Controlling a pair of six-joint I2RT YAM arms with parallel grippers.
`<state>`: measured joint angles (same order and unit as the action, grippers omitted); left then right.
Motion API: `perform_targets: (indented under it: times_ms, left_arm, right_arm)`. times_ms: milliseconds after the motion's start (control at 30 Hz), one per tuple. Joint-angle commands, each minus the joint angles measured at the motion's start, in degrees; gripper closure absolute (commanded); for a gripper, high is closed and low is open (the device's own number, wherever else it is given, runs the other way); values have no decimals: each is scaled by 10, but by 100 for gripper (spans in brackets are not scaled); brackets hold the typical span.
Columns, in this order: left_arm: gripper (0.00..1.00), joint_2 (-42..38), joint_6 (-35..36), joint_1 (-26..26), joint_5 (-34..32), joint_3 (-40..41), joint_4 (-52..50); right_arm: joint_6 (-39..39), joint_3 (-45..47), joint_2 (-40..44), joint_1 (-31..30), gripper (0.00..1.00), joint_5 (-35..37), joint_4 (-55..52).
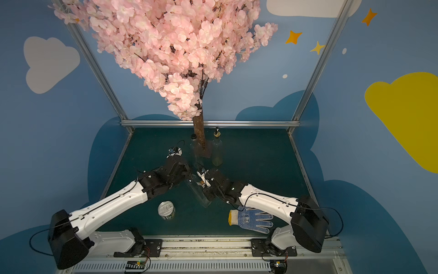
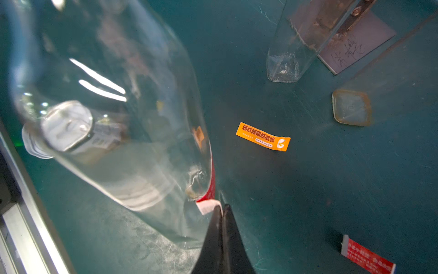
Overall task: Remove the label from the bottle
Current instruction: Tear open the label from the bottle.
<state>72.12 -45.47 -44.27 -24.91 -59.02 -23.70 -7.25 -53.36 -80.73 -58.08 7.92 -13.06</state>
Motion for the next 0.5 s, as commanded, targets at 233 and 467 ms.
perform_targets:
  times_ms: [233,467]
  left_arm:
    - [98,-3,40,-3,11,1,-22]
    - [98,-10,55,-2,14,9,-8]
  right_arm:
    - [0,-10,17,13,100,26,-9]
    - [-1,-10,15,15,100,25,-10]
